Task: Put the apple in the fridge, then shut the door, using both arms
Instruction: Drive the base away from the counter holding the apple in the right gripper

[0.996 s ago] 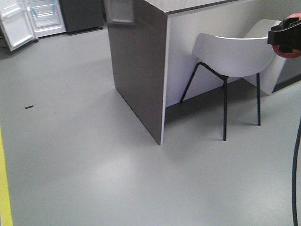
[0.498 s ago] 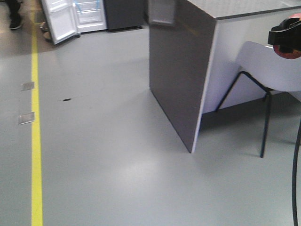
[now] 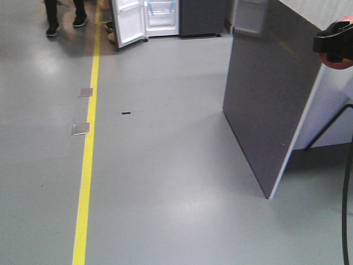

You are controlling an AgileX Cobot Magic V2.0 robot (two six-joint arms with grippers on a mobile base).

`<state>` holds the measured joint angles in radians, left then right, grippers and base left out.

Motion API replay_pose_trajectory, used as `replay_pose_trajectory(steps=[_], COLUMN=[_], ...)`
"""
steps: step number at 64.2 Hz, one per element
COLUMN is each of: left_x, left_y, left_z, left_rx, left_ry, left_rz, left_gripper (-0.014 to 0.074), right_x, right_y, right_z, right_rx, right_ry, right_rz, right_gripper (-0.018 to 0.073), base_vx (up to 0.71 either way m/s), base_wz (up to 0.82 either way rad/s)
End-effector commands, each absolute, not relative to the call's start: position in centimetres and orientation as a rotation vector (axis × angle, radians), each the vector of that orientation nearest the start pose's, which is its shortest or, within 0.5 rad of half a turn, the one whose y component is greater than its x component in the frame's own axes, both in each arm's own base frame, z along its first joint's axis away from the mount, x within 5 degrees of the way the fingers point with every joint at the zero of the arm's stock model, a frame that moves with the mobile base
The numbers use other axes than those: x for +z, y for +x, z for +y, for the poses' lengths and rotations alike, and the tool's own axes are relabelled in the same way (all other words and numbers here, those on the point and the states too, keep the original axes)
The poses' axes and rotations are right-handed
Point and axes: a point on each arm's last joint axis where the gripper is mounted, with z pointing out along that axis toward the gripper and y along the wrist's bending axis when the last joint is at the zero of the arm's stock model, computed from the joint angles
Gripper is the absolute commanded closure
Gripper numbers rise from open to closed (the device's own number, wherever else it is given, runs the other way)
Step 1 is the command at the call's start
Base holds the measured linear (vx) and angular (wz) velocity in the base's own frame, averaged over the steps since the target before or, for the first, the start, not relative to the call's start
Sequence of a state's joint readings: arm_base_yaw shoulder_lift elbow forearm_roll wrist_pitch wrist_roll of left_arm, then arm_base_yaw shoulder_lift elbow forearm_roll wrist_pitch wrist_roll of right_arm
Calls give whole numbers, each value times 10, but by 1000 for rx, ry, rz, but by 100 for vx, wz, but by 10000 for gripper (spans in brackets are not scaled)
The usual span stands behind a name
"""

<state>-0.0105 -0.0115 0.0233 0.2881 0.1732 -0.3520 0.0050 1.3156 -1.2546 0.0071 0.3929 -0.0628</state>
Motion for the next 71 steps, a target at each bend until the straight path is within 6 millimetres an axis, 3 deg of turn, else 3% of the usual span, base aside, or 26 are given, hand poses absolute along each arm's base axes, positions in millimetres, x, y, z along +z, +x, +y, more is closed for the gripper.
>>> replay_pose_trajectory(steps=[1, 71], left_x=[188, 188], left_y=[57, 57], left_z=[2, 2], left_rx=[-38, -38], left_ry=[-67, -67], left_rz=[1605, 1605], left_gripper=[602, 602], right_x=[429, 429], right_y=[294, 294], right_z=[1, 1], right_rx=[-43, -43], right_ry=[-61, -61], right_rz=[1789, 1790], right_gripper=[489, 489], base_vx=[10, 12], base_wz=[28, 8])
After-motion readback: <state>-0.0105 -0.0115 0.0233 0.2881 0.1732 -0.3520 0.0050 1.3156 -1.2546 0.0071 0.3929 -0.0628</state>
